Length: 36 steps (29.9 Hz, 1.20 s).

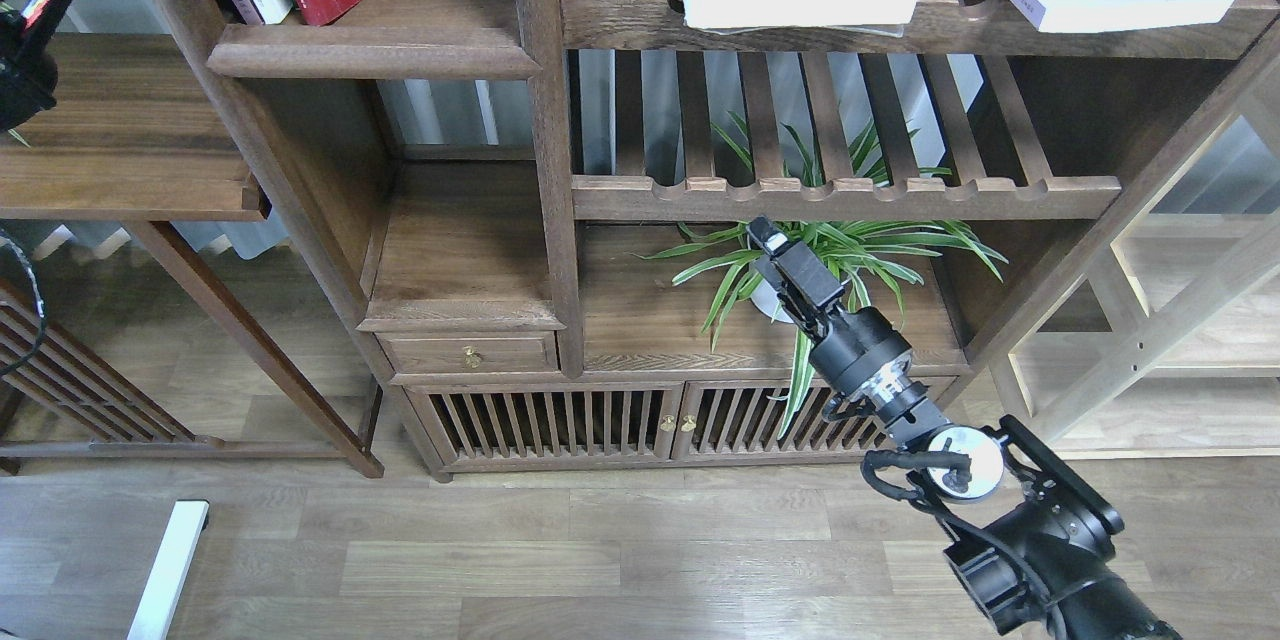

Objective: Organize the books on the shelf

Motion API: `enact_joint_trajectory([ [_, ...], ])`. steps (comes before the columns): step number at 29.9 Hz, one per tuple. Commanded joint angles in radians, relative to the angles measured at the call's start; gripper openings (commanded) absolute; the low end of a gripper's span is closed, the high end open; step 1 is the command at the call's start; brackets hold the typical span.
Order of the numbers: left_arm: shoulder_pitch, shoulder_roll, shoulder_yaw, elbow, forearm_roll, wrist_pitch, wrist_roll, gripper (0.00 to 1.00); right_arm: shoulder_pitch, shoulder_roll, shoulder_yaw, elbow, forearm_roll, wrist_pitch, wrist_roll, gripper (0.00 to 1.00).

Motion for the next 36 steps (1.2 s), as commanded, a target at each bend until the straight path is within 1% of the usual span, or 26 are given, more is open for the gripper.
enact_joint_trajectory([
  [1,0.008,0.024,-0.005,-0.037,-0.002,-0.003,-0.003,0.36,0.001,-0.039,0.001,0.002,0.001,0.000,0.000,0.99],
  [4,0.027,0.062,-0.015,-0.077,-0.009,-0.015,-0.009,0.37,0.000,-0.061,0.010,0.003,-0.001,0.000,0.000,0.99],
  [6,0.067,0.106,-0.031,-0.146,-0.022,-0.016,0.001,0.37,0.001,-0.067,0.013,0.003,-0.001,0.000,0.000,0.99],
  [9,0.132,0.168,-0.069,-0.239,-0.061,-0.020,0.001,0.37,0.008,-0.067,0.022,0.005,-0.001,0.000,0.002,0.99],
  [11,0.169,0.192,-0.098,-0.287,-0.088,-0.041,0.001,0.37,0.009,-0.067,0.038,0.005,-0.001,0.000,0.000,0.99],
  [14,0.231,0.229,-0.161,-0.339,-0.147,-0.139,0.001,0.37,0.009,-0.075,0.045,0.006,-0.002,0.000,0.000,0.99],
  [15,0.257,0.235,-0.182,-0.349,-0.167,-0.189,0.001,0.37,0.009,-0.081,0.048,0.009,-0.002,0.000,0.000,0.99],
  [22,0.409,0.237,-0.304,-0.369,-0.278,-0.458,-0.006,0.36,0.014,-0.148,0.070,0.044,-0.024,0.000,-0.004,0.99],
  [24,0.462,0.237,-0.319,-0.369,-0.336,-0.580,-0.006,0.36,0.012,-0.161,0.071,0.066,-0.024,0.000,-0.004,0.99],
  [25,0.496,0.238,-0.324,-0.367,-0.373,-0.597,-0.006,0.36,0.011,-0.164,0.073,0.075,-0.024,0.000,-0.004,0.99],
  [29,0.597,0.239,-0.337,-0.367,-0.471,-0.597,-0.009,0.36,-0.003,-0.183,0.087,0.109,-0.024,0.000,-0.004,0.98],
  [32,0.663,0.229,-0.339,-0.364,-0.528,-0.597,-0.012,0.38,-0.019,-0.219,0.088,0.112,-0.025,0.000,-0.007,0.98],
  [33,0.685,0.225,-0.338,-0.366,-0.543,-0.597,-0.012,0.42,-0.019,-0.229,0.090,0.112,-0.025,0.000,-0.007,0.98],
  [34,0.711,0.208,-0.336,-0.367,-0.565,-0.597,-0.014,0.48,-0.019,-0.240,0.096,0.112,-0.025,0.000,-0.007,0.98],
  [36,0.742,0.159,-0.341,-0.367,-0.586,-0.597,-0.012,0.58,-0.019,-0.254,0.114,0.117,-0.022,0.000,-0.007,0.98],
])
